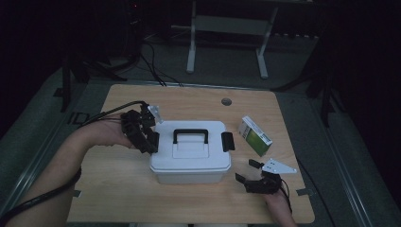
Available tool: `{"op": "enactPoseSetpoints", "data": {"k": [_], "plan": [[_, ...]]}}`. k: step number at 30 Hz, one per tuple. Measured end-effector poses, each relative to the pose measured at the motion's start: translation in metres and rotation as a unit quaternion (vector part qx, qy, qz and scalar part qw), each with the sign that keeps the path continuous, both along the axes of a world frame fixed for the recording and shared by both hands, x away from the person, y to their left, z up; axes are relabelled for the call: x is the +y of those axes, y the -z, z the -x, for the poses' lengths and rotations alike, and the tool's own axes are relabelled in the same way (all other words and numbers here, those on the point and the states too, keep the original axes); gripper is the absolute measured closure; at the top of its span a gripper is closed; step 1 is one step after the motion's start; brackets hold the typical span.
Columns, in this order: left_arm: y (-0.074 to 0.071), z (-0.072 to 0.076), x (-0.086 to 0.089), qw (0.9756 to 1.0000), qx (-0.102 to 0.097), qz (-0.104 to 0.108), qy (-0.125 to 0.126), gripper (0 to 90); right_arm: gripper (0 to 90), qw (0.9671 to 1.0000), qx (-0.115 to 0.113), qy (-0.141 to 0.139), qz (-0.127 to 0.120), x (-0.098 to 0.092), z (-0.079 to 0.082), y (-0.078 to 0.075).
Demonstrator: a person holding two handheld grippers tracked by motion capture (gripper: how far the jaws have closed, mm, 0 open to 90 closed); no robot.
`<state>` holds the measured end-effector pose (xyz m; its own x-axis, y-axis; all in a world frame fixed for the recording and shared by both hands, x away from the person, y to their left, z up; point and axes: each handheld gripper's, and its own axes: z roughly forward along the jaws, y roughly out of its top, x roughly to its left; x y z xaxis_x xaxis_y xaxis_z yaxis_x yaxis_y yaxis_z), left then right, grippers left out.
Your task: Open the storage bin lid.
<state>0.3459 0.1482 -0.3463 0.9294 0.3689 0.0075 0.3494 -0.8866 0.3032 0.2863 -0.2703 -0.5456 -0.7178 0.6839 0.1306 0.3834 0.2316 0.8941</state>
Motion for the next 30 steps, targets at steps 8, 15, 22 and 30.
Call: {"op": "enactPoseSetpoints", "data": {"k": [8, 15, 22, 30], "plan": [[-0.003, -0.008, -0.015, 0.9999, -0.003, -0.007, 0.011, 29.9, 13.8, 1.0000, -0.001, 0.000, 0.002, 0.000, 0.000, 0.000], [-0.002, -0.013, -0.034, 0.9996, -0.007, -0.019, 0.022, 29.8, 13.8, 1.0000, -0.001, -0.001, 0.002, 0.000, 0.000, 0.001], [-0.003, -0.021, -0.047, 0.9992, -0.013, -0.010, 0.037, 31.5, 13.8, 1.0000, -0.002, -0.001, -0.002, 0.000, 0.001, 0.000], [-0.004, -0.030, -0.063, 0.9980, -0.024, -0.032, 0.050, 31.6, 13.8, 1.0000, 0.000, -0.004, -0.002, 0.000, 0.001, 0.001]]}}
